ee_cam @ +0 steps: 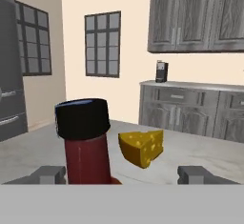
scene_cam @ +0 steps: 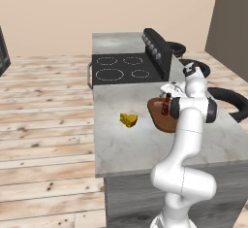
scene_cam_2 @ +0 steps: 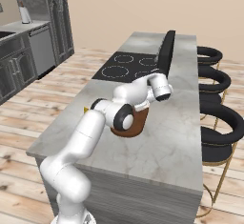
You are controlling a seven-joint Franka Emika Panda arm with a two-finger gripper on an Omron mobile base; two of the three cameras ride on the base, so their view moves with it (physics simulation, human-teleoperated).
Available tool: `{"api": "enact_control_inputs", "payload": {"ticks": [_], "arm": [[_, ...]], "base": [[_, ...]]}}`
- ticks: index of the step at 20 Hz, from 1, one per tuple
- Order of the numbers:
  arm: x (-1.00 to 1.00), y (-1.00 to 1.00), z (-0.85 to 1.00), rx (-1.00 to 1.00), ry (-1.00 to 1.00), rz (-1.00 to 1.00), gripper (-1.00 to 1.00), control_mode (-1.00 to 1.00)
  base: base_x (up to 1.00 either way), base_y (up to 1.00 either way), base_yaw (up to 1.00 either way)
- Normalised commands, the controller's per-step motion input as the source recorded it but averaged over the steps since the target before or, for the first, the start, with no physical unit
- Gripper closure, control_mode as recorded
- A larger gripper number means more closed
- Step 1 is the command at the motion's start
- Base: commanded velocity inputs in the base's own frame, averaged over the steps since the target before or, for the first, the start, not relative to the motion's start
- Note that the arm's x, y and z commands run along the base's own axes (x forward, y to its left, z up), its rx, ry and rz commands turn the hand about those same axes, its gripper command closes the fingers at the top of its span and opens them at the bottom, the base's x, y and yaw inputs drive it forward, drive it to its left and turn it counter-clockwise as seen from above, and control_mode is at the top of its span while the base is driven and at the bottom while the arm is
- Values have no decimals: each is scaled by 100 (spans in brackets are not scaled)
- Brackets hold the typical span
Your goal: Retrieve the reheated potato from the microwave, then place the potato, cheese, and condiment on the cutting board.
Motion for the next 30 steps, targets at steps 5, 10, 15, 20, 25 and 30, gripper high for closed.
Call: {"api": "enact_control_inputs", "payload": {"ticks": [5, 10, 15, 20, 25, 30], "arm": [[4, -2, -6, 0, 0, 0, -100, -100], [14, -11, 0, 0, 0, 0, -100, -100], [12, -15, 0, 0, 0, 0, -100, -100], [11, -23, 0, 0, 0, 0, -100, -100], [10, -43, -1, 0, 7, 0, -100, -100], [-9, -35, 2, 0, 12, -7, -100, -100]], "base": [[0, 0, 0], [0, 0, 0], [0, 0, 0], [0, 0, 0], [0, 0, 0], [0, 0, 0]]}}
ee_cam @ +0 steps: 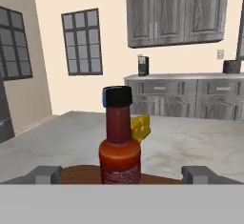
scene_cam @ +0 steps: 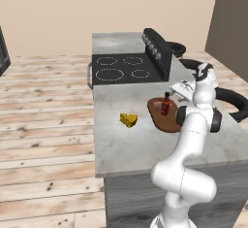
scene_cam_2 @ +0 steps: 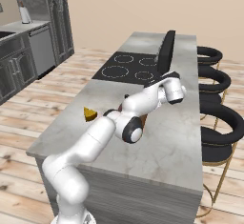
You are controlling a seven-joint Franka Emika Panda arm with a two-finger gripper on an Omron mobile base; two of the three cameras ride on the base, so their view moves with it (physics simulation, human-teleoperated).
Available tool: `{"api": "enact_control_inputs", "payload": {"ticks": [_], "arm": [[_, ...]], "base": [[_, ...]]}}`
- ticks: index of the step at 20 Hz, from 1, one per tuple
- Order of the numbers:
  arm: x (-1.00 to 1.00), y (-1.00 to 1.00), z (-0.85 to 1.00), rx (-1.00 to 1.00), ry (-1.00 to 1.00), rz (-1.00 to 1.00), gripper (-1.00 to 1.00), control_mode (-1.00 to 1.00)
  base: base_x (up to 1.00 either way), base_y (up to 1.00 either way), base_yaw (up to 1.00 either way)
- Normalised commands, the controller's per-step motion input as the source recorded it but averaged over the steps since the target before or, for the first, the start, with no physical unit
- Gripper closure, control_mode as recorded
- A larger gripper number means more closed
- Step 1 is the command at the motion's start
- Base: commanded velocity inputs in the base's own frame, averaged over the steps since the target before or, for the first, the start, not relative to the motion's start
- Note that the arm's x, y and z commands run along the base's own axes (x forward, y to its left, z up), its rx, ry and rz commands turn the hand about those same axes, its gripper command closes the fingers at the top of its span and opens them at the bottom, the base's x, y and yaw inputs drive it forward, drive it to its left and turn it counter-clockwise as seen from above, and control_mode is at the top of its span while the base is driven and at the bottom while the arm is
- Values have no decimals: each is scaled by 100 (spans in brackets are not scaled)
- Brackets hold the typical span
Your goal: Retrieve the reheated potato from the microwave, then place the potato, cheese, and condiment on the cutting board.
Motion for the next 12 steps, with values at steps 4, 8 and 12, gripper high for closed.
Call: {"api": "enact_control_inputs", "payload": {"ticks": [4, 8, 12], "arm": [[-28, -15, 6, -4, 12, -18, -100, -100], [-31, -1, 23, -8, 8, -22, -100, -100], [-33, -4, 29, -13, 7, -25, -100, -100]], "base": [[0, 0, 0], [0, 0, 0], [0, 0, 0]]}}
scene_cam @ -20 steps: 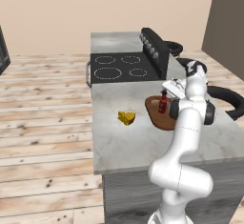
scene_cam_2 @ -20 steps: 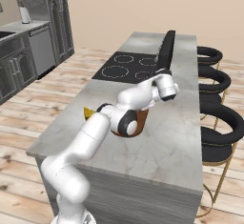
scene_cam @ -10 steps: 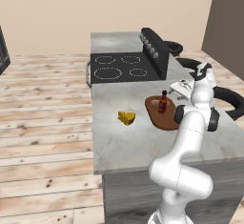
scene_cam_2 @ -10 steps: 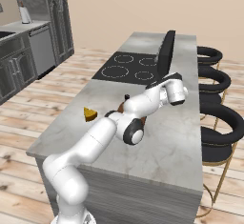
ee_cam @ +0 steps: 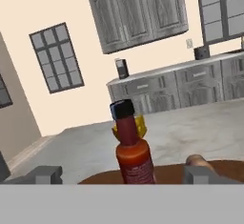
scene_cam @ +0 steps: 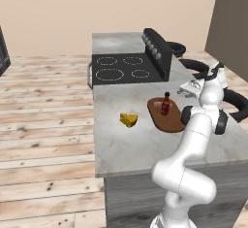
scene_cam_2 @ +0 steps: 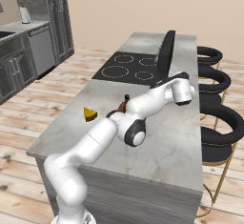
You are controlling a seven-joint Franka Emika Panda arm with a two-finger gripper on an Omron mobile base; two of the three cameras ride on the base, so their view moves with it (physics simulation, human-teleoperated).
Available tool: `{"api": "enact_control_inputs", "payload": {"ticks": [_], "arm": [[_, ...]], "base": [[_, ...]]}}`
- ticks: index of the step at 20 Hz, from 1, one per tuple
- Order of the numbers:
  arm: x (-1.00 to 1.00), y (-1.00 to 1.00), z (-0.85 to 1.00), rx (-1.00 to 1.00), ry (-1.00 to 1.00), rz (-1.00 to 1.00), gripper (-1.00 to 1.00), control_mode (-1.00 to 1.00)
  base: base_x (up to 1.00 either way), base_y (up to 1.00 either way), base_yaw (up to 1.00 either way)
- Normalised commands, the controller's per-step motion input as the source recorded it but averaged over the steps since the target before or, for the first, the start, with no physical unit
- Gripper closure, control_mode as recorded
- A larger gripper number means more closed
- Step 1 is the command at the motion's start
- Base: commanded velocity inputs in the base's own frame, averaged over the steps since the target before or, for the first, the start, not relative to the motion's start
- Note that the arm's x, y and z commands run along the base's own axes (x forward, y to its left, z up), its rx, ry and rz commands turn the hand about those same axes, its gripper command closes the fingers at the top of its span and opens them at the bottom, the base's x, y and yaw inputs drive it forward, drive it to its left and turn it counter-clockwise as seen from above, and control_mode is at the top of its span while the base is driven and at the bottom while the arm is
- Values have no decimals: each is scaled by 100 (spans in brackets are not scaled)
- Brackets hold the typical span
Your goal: Retrieve the reheated potato from the microwave, then place the potato, cheese, and condiment on the cutting board.
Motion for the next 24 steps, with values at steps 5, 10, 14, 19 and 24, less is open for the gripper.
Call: {"api": "enact_control_inputs", "payload": {"ticks": [5, 10, 14, 19, 24], "arm": [[-46, -2, 24, -24, 1, -22, -100, -100], [-53, 0, 14, -33, -1, -27, -100, -100], [-56, 0, 15, -30, -6, -31, -100, -100], [-56, 1, 22, -23, -7, -33, -100, -100], [-45, 8, 32, -20, -1, -35, -100, -100]], "base": [[0, 0, 0], [0, 0, 0], [0, 0, 0], [0, 0, 0], [0, 0, 0]]}}
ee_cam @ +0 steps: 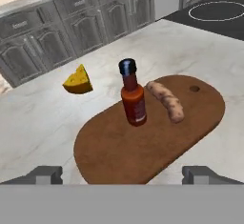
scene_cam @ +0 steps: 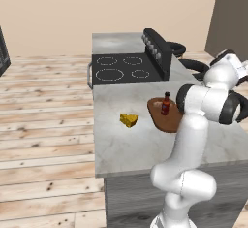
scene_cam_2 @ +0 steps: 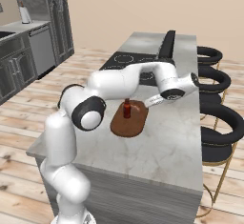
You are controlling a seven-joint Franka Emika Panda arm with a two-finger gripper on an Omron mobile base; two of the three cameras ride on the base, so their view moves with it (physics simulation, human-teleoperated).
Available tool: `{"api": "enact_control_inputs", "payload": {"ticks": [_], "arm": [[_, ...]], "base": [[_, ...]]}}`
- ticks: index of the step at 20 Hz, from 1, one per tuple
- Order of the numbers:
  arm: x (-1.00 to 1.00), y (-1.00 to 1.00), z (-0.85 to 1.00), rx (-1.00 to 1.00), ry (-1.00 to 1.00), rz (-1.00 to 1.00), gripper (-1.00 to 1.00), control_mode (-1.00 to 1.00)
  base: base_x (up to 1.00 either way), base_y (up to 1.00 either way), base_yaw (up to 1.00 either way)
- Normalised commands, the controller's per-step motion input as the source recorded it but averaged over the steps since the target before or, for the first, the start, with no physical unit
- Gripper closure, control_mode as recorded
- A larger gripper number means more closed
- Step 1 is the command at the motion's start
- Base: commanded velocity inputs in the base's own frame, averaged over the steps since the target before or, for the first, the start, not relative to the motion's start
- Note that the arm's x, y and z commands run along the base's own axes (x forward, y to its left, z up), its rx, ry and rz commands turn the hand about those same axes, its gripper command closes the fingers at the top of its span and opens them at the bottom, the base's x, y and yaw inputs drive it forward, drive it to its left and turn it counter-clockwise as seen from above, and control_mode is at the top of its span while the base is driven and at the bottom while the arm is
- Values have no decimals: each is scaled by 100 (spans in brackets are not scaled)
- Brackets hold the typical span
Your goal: Retrieve the reheated potato from the microwave, then place the potato, cheese, and condiment on the cutting board.
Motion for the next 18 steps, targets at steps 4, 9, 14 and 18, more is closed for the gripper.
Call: {"api": "enact_control_inputs", "payload": {"ticks": [4, 9, 14, 18], "arm": [[-25, 7, 53, -8, 25, -30, -100, -100], [-25, 18, 50, -12, 34, -9, -100, -100], [-37, 25, 41, -7, 25, 0, -100, -100], [-36, 34, 28, 0, 22, 0, -100, -100]], "base": [[0, 0, 0], [0, 0, 0], [0, 0, 0], [0, 0, 0]]}}
